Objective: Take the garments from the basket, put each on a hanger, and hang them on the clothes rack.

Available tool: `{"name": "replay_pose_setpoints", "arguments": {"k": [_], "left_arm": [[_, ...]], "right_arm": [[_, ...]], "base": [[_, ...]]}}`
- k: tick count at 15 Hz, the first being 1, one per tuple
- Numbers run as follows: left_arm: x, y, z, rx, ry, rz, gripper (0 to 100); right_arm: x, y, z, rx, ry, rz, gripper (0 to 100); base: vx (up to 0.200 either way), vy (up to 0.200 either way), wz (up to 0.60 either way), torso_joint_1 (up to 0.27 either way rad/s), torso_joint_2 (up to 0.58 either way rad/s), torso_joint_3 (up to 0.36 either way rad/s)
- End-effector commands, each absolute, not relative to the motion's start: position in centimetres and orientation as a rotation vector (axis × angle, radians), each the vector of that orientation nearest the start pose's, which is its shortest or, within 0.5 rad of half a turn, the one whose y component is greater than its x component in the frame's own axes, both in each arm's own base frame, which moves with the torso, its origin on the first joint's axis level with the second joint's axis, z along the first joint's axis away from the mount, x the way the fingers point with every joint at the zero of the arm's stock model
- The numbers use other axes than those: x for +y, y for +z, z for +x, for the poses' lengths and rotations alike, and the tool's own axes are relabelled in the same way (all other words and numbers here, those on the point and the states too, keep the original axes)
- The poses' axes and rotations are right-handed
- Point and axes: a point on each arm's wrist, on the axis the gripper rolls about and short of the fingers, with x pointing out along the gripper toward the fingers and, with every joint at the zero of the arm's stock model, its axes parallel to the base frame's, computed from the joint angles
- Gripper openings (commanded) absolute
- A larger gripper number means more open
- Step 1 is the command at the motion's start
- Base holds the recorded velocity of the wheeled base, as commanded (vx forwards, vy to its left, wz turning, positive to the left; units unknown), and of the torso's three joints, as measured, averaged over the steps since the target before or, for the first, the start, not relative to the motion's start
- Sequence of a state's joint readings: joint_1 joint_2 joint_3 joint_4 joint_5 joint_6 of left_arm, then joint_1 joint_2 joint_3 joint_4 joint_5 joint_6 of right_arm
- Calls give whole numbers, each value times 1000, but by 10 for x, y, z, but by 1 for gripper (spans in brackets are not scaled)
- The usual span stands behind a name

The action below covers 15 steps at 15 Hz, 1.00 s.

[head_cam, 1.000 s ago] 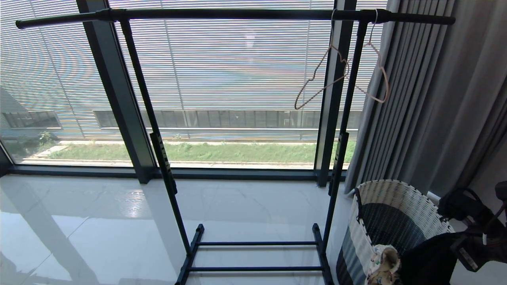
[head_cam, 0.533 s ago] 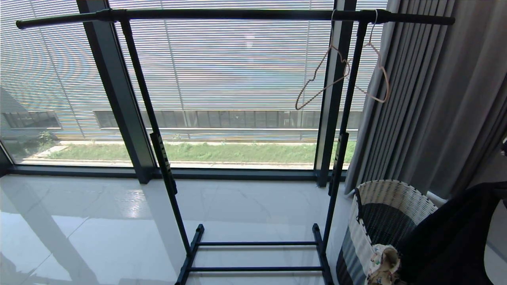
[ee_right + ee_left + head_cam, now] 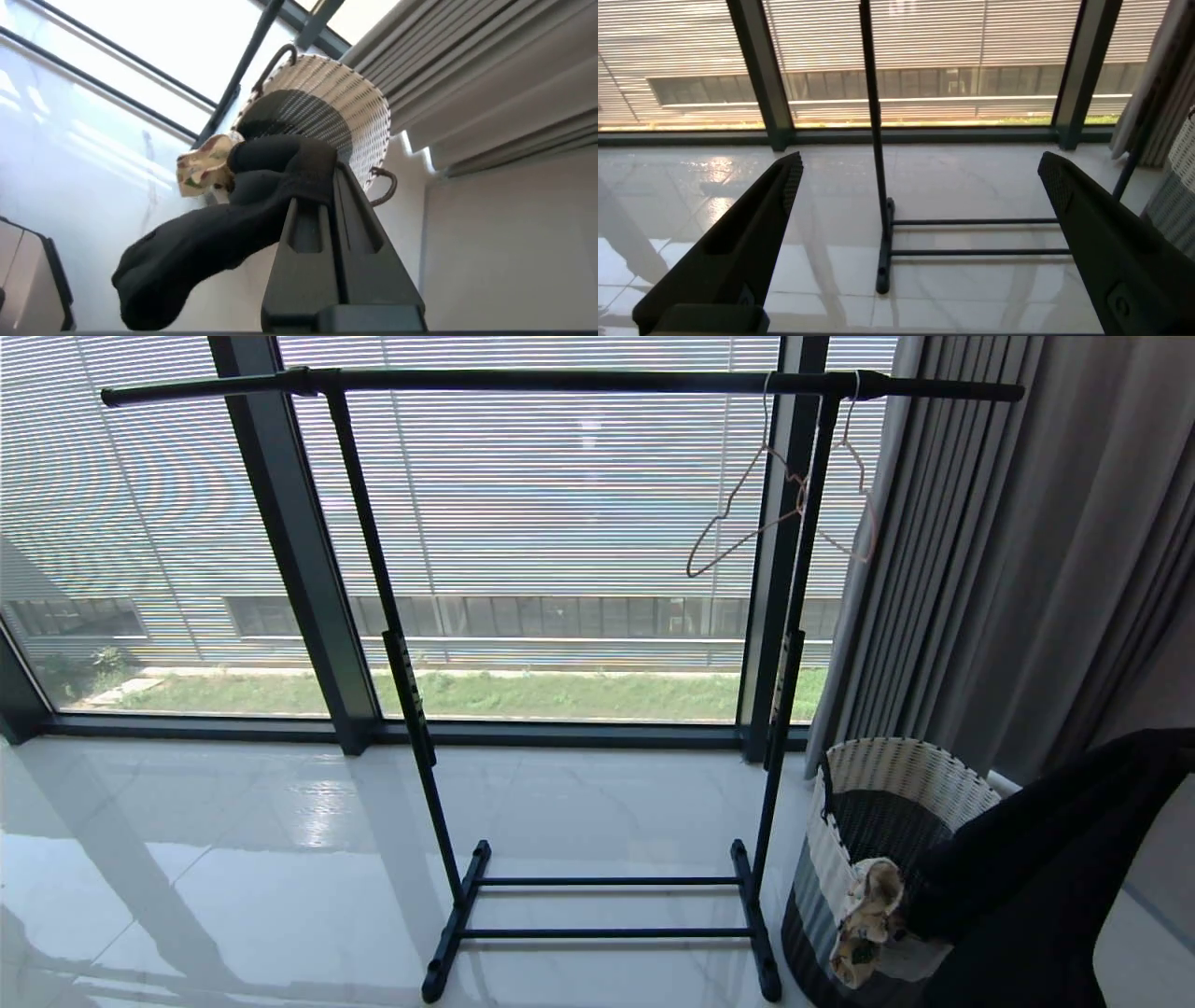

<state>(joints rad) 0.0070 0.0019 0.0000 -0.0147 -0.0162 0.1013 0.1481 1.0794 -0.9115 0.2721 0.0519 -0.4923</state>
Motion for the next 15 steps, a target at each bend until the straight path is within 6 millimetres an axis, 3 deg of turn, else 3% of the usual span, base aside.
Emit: {"name": "replay_pose_setpoints", "arguments": {"k": [1, 6, 13, 14, 15], "left_arm": [[-1, 77, -23, -14, -8, 103, 100], [-1, 77, -23, -14, -8, 104, 100], [0, 77, -22, 0, -17, 55, 100], [0, 96, -21, -21, -37, -2, 100], [0, 137, -14, -33, -74, -110, 100]], "right_arm": [[25, 264, 137, 388, 330, -508, 0], [40, 260, 151, 404, 408, -520, 0], [86, 255, 176, 411, 558, -370, 0], [94, 253, 184, 400, 572, -352, 0], [99, 253, 189, 394, 576, -336, 0]], "base": [[-200, 0, 0, 7, 2, 12], [-40, 0, 0, -1, 2, 1], [0, 0, 0, 0, 0, 0], [0, 0, 0, 0, 0, 0], [0, 0, 0, 0, 0, 0]]}}
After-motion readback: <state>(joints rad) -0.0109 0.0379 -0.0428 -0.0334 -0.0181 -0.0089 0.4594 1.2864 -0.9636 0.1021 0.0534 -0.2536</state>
